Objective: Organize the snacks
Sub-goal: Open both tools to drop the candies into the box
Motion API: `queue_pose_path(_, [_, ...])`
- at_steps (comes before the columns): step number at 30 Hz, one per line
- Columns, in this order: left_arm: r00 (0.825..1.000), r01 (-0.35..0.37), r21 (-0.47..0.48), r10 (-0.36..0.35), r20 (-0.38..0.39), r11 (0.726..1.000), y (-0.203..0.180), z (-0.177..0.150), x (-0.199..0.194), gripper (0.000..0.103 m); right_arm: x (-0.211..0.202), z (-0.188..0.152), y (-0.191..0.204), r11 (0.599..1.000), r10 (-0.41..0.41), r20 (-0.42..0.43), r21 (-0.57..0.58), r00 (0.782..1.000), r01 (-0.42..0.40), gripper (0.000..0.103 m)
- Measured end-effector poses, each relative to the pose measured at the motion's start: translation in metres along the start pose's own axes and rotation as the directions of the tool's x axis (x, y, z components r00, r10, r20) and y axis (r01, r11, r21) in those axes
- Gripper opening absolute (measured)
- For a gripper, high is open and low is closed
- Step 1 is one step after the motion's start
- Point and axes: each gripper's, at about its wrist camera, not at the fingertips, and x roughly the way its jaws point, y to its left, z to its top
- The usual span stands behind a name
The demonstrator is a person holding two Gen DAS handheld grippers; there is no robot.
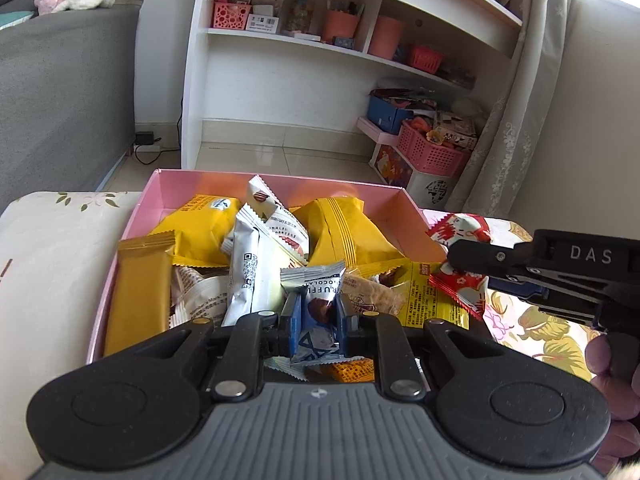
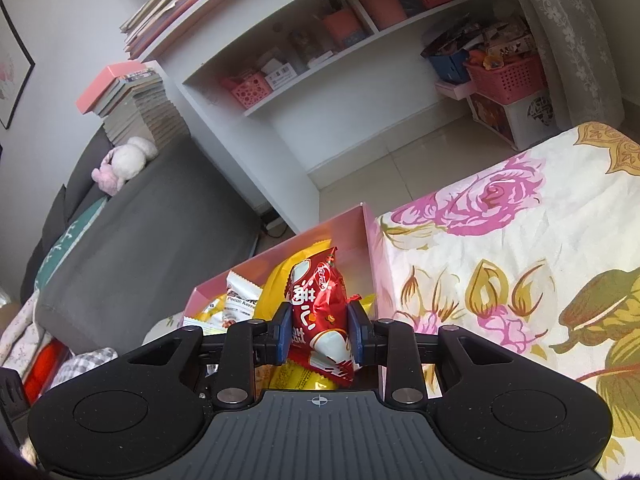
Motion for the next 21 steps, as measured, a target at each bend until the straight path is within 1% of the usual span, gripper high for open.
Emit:
queue_pose_path(6, [0.999, 0.03, -0.027, -0.029, 0.016, 0.999, 0.004, -0.001, -0.003, 0.017, 0.006, 0.001, 0.0, 1.0, 0.005, 0.007, 0.011, 1.0, -0.005, 0.033])
queue_pose_path(7, [0.999, 0.033, -0.028, -0.033, 0.017, 0.999, 0.004, 0.0, -0.005, 0.018, 0.006, 0.001, 0.0, 1.0, 0.006, 0.01, 0.014, 1.0, -0.006, 0.035])
queue_pose_path(8, [0.999, 0.033, -0.028, -0.032, 0.019, 0.999, 0.004, 0.0, -0.006, 0.018, 0.006, 0.002, 0.001, 1.0, 0.007, 0.014, 0.016, 1.0, -0.007, 0.04])
queue_pose_path(9, [0.999, 0.032, -0.026, -0.032, 0.022, 0.999, 0.003, 0.0, -0.007, 0.019, 0.004, 0.002, 0.001, 1.0, 0.005, 0.02, 0.017, 1.0, -0.006, 0.043])
queue_pose_path(10, [0.999, 0.033, -0.024, -0.033, 0.025, 0.999, 0.003, 0.0, -0.009, 0.022, 0.003, 0.002, 0.002, 1.0, 0.007, 0.025, 0.017, 1.0, -0.007, 0.048])
queue_pose_path(11, [0.999, 0.032, -0.022, -0.032, 0.028, 0.999, 0.002, 0.0, -0.011, 0.024, 0.002, 0.003, 0.003, 1.0, 0.009, 0.031, 0.016, 0.999, -0.01, 0.05])
queue_pose_path(13, [0.999, 0.029, -0.018, -0.029, 0.036, 0.999, 0.001, 0.001, -0.015, 0.025, -0.002, 0.005, 0.004, 1.0, 0.016, 0.043, 0.016, 0.999, -0.017, 0.051])
queue_pose_path(15, [0.999, 0.029, -0.017, -0.028, 0.039, 0.999, -0.001, 0.002, -0.016, 0.028, -0.005, 0.007, 0.004, 1.0, 0.017, 0.057, 0.021, 0.998, -0.018, 0.053])
queue_pose_path(17, [0.999, 0.024, -0.023, -0.023, 0.04, 0.999, -0.001, 0.003, -0.019, 0.033, -0.009, 0.009, 0.003, 0.999, 0.016, 0.068, 0.027, 0.998, -0.018, 0.058])
queue_pose_path(21, [0.999, 0.015, -0.035, -0.014, 0.04, 0.999, 0.001, 0.002, -0.027, 0.038, -0.014, 0.011, 0.001, 1.0, 0.009, 0.071, 0.028, 0.997, -0.011, 0.059])
